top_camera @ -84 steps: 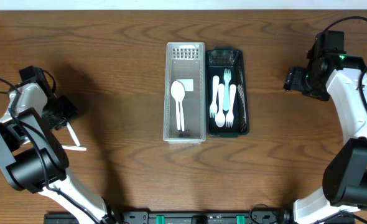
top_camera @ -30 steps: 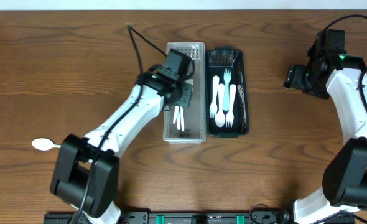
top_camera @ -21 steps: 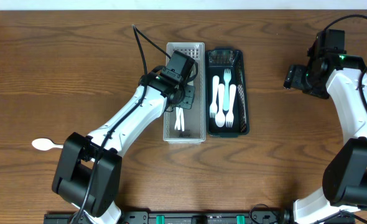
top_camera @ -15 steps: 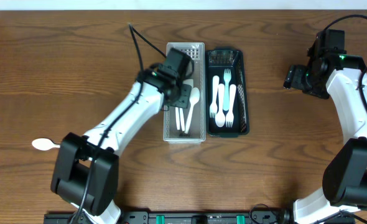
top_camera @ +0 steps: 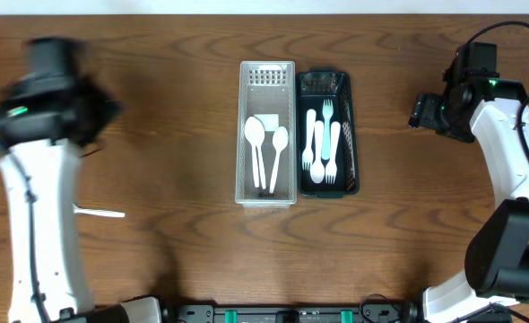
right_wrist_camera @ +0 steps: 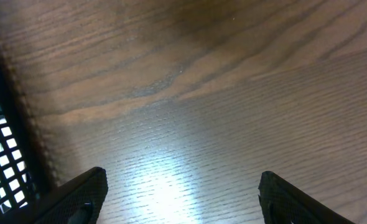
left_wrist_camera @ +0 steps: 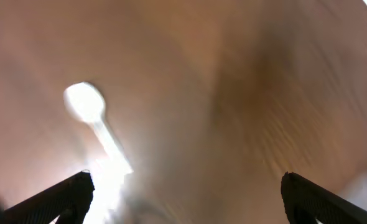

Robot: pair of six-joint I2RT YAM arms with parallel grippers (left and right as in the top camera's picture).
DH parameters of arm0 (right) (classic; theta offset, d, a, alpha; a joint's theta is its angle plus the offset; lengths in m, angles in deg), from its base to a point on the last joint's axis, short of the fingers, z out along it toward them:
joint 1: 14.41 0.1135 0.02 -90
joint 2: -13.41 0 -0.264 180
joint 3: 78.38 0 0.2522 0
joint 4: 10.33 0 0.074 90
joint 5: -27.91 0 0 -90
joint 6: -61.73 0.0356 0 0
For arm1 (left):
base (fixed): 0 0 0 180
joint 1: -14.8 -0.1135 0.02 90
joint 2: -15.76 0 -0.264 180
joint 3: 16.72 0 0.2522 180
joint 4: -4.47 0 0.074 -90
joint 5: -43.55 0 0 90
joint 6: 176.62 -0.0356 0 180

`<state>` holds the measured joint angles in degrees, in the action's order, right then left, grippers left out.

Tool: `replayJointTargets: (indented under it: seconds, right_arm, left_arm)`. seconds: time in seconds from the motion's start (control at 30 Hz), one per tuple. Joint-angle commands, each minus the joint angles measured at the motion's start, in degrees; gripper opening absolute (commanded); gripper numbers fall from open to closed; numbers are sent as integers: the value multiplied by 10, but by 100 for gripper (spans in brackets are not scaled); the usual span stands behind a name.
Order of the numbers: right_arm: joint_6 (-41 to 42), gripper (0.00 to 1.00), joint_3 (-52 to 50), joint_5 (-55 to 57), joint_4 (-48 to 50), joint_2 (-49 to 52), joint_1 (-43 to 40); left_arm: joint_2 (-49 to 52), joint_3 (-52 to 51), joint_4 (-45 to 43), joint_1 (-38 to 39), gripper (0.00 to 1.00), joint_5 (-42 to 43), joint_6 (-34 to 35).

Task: Pack container
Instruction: 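Grasp the last white spoon with the left gripper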

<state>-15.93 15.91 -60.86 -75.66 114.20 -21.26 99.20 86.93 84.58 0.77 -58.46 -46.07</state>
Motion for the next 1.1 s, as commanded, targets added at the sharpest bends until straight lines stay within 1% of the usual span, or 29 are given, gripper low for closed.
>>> replayJointTargets:
  seconds: [0.0, 0.13, 0.27, 0.37, 0.47, 0.63, 0.8, 0.9, 1.07]
  right_arm:
    - [-9, 81, -1, 2, 0, 0, -3]
    - [-9, 82, -1, 2, 1, 0, -3]
    - [-9, 82, -1, 2, 0, 0, -3]
    - [-9, 81, -1, 2, 0, 0, -3]
    - [-9, 81, -1, 2, 0, 0, -3]
    - [-9, 81, -1, 2, 2, 0, -3]
    - [-9, 81, -1, 2, 0, 0, -3]
    - [-9, 81, -1, 2, -4, 0, -3]
    - [-8, 81, -1, 2, -5, 0, -3]
  left_arm:
    - [12, -41, 4, -83, 98, 23, 115]
    - [25, -106, -19, -158, 98, 30, 147]
    - [30, -202, -93, -213, 98, 61, 146]
    - [36, -270, -163, -247, 98, 75, 112]
    - [54, -307, -203, -264, 98, 76, 83]
    - [115, -313, -234, -267, 98, 84, 20]
    - [159, -313, -246, -266, 98, 86, 9]
    - [169, -313, -259, -265, 98, 86, -12]
    - [179, -313, -275, -265, 98, 86, -14]
